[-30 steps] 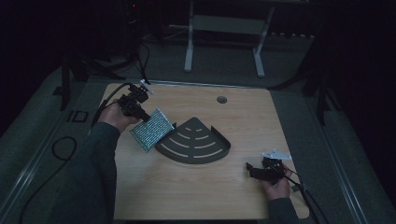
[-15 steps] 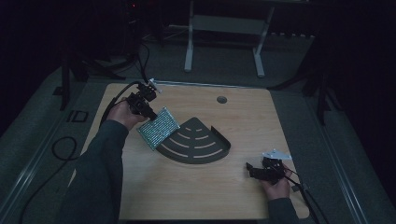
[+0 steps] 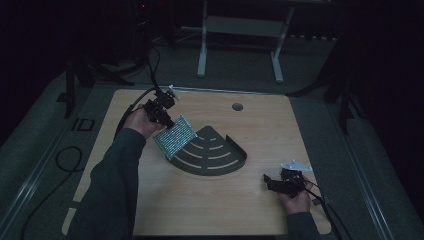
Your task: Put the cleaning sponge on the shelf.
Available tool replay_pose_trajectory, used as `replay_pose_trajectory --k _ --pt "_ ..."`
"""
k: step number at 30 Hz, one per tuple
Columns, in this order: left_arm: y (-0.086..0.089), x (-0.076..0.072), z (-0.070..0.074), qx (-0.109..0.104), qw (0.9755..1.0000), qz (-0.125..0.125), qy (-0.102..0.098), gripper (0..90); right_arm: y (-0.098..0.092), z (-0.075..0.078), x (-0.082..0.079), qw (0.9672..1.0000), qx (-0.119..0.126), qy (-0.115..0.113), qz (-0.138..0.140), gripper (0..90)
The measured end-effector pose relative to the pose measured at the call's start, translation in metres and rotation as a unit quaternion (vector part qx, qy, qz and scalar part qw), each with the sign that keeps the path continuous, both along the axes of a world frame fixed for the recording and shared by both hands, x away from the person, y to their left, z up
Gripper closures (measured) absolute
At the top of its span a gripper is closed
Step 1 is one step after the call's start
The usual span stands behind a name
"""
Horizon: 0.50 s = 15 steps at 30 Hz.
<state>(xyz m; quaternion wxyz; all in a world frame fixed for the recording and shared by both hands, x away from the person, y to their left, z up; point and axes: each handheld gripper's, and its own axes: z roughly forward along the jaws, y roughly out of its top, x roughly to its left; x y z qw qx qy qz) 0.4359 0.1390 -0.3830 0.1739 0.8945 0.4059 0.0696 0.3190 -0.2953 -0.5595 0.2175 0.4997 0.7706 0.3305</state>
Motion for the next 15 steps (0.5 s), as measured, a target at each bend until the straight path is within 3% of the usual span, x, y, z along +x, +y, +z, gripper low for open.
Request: replay_pose_trajectory --k 15 --pt "-0.0054 0.0084 -0.0086 0.009 0.9999 -0.003 0.014 90.0 0.0 0.0 0.0001 1.0 0.0 0.0 0.0 15.4"
